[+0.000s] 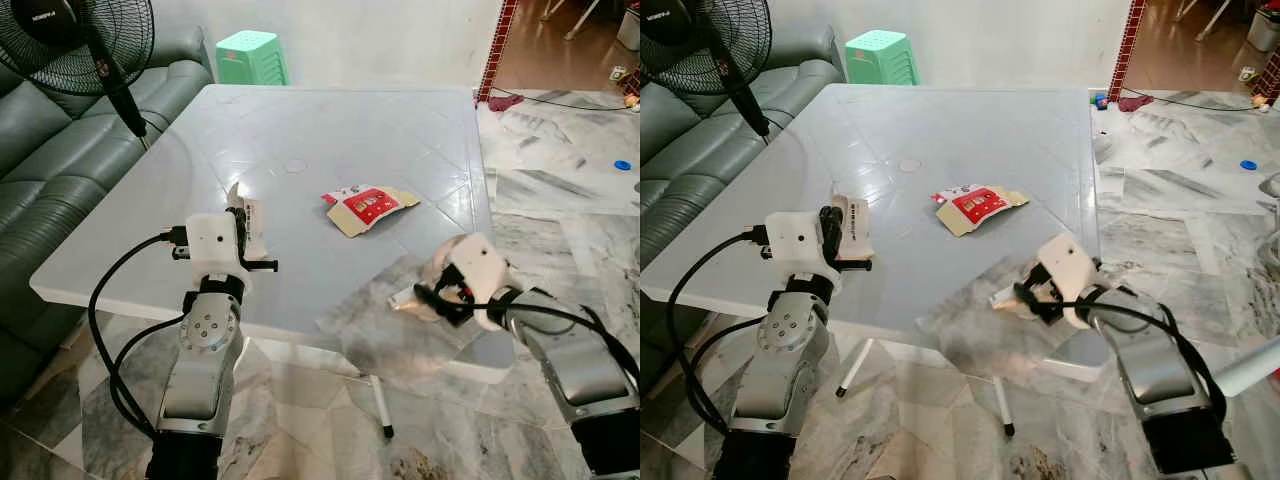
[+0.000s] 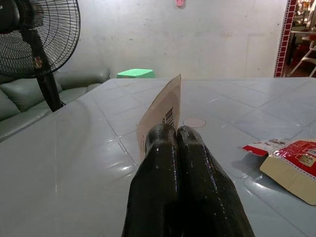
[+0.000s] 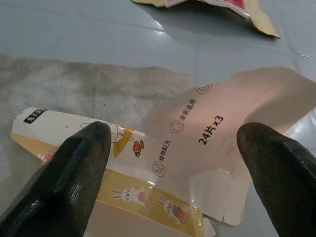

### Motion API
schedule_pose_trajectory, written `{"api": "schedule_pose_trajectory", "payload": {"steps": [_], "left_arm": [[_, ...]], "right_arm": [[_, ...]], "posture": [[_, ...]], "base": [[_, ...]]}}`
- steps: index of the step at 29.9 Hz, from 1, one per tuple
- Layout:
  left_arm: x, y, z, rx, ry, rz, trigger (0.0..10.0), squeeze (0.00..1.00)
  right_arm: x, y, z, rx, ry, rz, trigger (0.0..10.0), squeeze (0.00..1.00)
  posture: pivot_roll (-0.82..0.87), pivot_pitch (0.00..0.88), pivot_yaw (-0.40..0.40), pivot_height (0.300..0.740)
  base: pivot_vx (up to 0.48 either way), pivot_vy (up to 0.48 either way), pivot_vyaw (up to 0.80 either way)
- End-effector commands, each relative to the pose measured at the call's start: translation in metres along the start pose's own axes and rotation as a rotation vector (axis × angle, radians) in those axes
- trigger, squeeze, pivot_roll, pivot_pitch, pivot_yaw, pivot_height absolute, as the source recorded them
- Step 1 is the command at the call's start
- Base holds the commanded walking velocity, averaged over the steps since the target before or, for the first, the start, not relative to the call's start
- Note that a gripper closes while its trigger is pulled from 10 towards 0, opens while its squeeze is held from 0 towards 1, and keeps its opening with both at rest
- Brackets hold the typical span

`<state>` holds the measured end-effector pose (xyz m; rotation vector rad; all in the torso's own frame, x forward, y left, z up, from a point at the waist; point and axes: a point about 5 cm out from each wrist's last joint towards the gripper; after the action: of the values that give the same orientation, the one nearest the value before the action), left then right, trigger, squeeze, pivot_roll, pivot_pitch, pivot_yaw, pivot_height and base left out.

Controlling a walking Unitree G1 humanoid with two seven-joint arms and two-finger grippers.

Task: Picking trash to rubbish bin

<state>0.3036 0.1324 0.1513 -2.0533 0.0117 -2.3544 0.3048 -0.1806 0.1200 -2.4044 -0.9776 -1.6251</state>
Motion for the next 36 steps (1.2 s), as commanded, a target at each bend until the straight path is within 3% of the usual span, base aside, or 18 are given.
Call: {"api": "schedule_pose_trajectory", "payload": {"steps": [1, 8, 22, 26, 30, 36], "left_arm": [[-0.001, -0.001, 0.000, 0.000, -0.012, 0.000, 10.0, 0.00], [-0.001, -0.001, -0.001, 0.007, -0.011, -0.001, 10.0, 0.00], [-0.001, -0.003, -0.002, 0.022, -0.013, -0.002, 10.0, 0.00], [-0.001, -0.002, -0.002, 0.024, -0.013, -0.005, 10.0, 0.00], [0.000, -0.003, -0.003, 0.030, -0.011, -0.003, 10.0, 0.00], [-0.001, -0.005, -0.005, 0.039, -0.011, -0.003, 10.0, 0.00]], "right_arm": [[0.007, -0.009, 0.006, 0.040, 0.023, 0.005, 10.0, 0.03], [0.025, -0.025, 0.023, 0.070, 0.086, 0.009, 10.0, 0.03], [0.053, -0.035, 0.052, 0.014, 0.175, 0.006, 10.0, 0.04], [0.069, -0.038, 0.069, -0.030, 0.214, -0.001, 10.0, 0.04], [0.094, -0.029, 0.079, -0.147, 0.301, -0.029, 10.0, 0.05], [0.108, -0.013, 0.074, -0.212, 0.380, -0.013, 10.0, 0.05]], "posture": [[-0.05, 0.056, 0.062, 0.740], [-0.03, 0.058, 0.052, 0.740], [-0.02, 0.062, 0.046, 0.740], [-0.02, 0.063, 0.044, 0.740], [0.00, 0.064, 0.038, 0.740], [0.00, 0.069, 0.035, 0.740]], "base": [[0.000, 0.000, 0.00], [0.000, 0.000, 0.00], [0.000, 0.000, 0.00], [0.000, 0.000, 0.00], [0.000, 0.000, 0.00], [0.000, 0.000, 0.00]]}}
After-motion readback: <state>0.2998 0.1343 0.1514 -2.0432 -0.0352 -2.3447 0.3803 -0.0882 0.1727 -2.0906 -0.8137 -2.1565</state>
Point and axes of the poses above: a point about 5 cm out from each wrist's last joint towards the gripper, its own z axis pointing out of the wrist towards the gripper, its own x axis along the axis of the wrist's last joint, y = z × x, and after that the axes turned 1 degree about z, right-handed
